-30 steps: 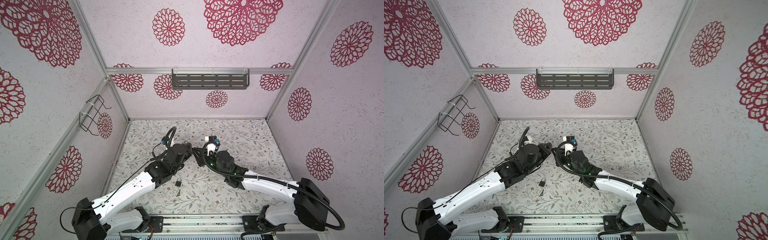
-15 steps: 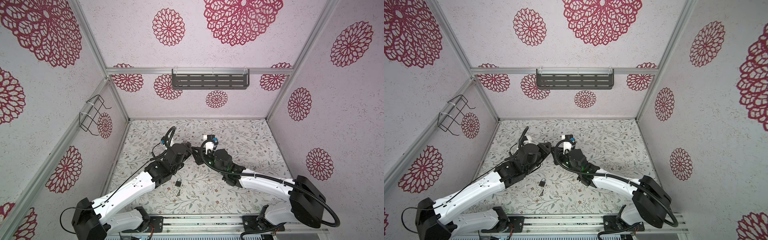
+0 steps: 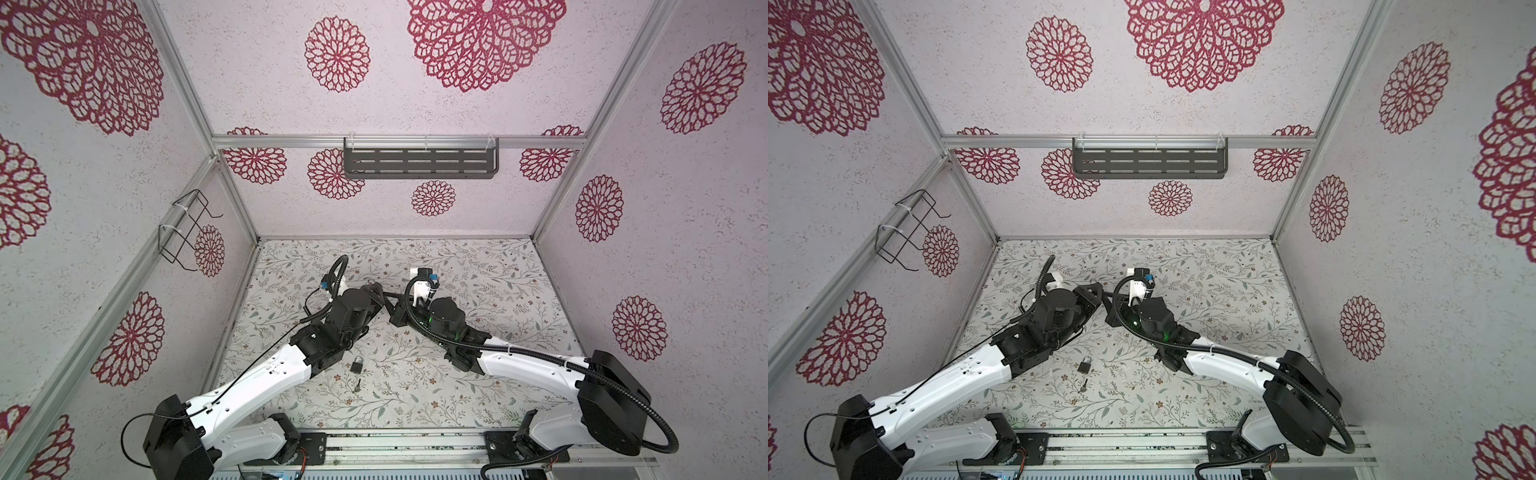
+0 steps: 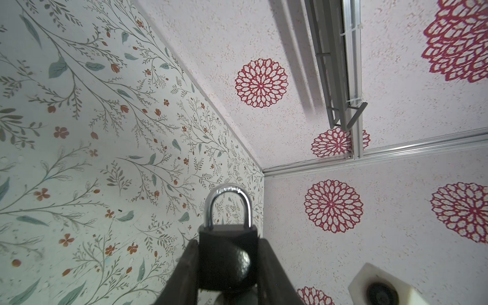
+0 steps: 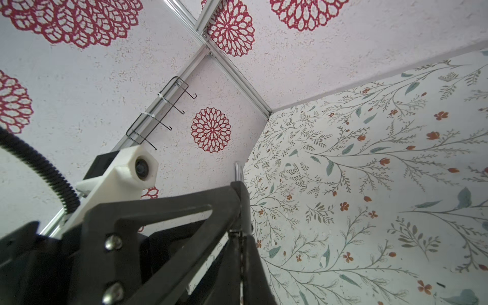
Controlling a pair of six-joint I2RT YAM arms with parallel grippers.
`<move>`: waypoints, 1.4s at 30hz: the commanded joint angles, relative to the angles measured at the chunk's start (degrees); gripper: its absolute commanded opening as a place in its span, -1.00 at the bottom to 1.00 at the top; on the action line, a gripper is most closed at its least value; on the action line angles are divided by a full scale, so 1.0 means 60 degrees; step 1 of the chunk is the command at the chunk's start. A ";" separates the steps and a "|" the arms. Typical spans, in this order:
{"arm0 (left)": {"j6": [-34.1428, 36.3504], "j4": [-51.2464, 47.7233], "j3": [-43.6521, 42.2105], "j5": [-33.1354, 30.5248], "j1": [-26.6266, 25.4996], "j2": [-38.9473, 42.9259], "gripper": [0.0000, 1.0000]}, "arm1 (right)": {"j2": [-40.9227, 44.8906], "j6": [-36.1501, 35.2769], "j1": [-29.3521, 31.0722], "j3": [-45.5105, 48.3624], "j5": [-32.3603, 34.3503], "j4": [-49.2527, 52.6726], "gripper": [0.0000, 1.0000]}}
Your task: Unlock with the key
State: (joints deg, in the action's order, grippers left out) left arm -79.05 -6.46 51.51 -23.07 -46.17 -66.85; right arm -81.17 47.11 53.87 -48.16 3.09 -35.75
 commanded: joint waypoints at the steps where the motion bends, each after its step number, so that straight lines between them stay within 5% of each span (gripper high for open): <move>1: -0.0185 0.0977 -0.0134 0.0329 -0.0039 0.0368 -1.00 | 0.0074 0.0533 -0.0040 -0.0114 -0.0120 -0.0369 -0.98; 15: -0.0771 0.2709 -0.1120 0.1228 -0.0038 0.0808 -1.00 | 0.0321 0.3019 -0.0006 0.0019 -0.0574 -0.2984 -1.00; 26: -0.0830 0.3336 -0.1507 0.1311 -0.0039 0.0646 -1.00 | 0.0402 0.4070 0.0262 0.0109 0.0407 -0.3840 -1.00; 42: -0.0097 0.3574 -0.1641 0.1199 -0.0024 0.0604 -1.00 | 0.0791 0.4399 0.0588 0.0351 0.1329 -0.4531 -1.00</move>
State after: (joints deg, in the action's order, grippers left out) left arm -81.10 17.23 42.52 -17.87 -45.98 -62.63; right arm -80.84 71.83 56.45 -45.28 10.68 -52.75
